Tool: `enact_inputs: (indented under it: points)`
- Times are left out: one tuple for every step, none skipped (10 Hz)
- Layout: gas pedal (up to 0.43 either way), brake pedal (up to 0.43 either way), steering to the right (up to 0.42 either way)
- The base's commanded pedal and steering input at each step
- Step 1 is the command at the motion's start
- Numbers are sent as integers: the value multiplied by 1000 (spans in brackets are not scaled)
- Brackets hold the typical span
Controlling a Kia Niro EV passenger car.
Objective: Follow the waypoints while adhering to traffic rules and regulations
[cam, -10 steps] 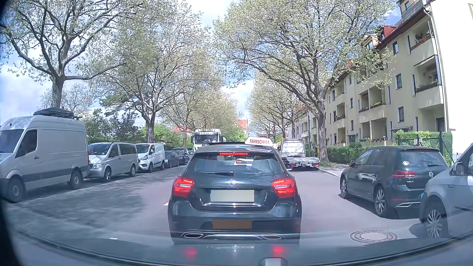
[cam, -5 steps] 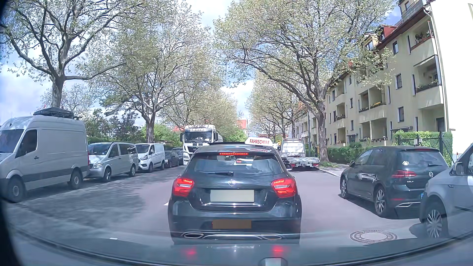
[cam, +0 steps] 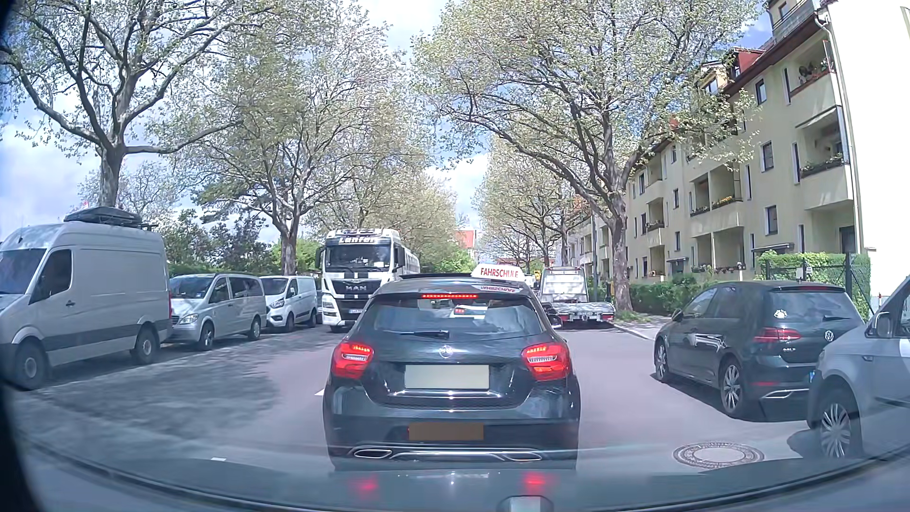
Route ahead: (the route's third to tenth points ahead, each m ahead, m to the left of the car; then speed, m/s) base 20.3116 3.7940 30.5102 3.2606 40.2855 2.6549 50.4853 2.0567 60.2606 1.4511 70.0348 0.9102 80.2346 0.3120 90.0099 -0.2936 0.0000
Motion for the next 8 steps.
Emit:
enact_inputs:
  points:
    - [0,390,-4]
    - [0,390,-4]
    - [0,390,-4]
    - [0,390,-4]
    - [0,390,-4]
    - [0,390,-4]
    - [0,390,-4]
    - [0,390,-4]
